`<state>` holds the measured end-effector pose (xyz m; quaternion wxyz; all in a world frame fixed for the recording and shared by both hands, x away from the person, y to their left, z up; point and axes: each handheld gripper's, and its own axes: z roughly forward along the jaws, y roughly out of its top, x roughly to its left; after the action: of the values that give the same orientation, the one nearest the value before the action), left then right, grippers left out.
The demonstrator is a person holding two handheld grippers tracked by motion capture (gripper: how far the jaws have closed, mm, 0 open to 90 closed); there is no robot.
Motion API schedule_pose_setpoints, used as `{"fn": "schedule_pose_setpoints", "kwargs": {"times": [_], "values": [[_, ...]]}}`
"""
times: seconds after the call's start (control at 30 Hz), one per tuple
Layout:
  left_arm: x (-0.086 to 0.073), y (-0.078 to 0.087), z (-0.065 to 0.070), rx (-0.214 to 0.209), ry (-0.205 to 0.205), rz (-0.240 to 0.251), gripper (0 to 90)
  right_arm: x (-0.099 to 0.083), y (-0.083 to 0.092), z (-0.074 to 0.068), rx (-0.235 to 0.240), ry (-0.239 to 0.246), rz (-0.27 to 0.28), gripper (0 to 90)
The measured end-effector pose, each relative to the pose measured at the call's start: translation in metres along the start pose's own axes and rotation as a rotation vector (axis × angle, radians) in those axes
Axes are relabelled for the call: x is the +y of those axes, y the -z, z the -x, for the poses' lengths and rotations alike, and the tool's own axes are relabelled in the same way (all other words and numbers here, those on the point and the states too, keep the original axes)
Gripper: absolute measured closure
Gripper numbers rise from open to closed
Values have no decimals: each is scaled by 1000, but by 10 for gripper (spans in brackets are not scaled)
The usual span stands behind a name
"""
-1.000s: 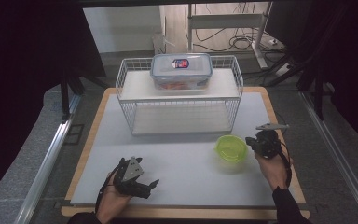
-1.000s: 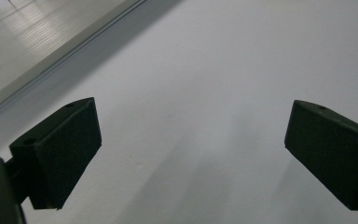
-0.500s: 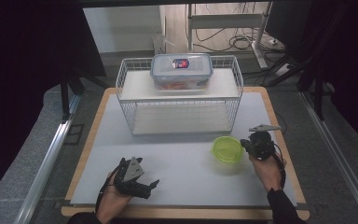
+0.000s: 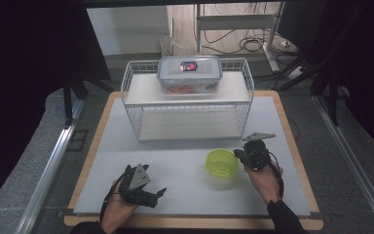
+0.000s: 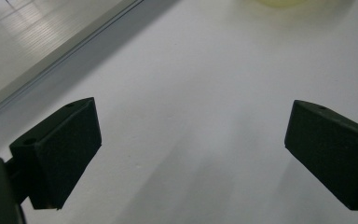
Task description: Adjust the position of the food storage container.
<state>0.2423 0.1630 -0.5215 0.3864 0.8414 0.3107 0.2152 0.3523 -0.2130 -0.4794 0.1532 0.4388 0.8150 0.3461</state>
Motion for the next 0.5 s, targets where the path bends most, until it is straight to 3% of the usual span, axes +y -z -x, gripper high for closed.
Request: {"fn": "schedule_pose_setpoints", "kwargs": {"times": [0.5], "values": [[0,1,0,0,-5,-2,35,4,-12,-42,75,48,-4,897]]}}
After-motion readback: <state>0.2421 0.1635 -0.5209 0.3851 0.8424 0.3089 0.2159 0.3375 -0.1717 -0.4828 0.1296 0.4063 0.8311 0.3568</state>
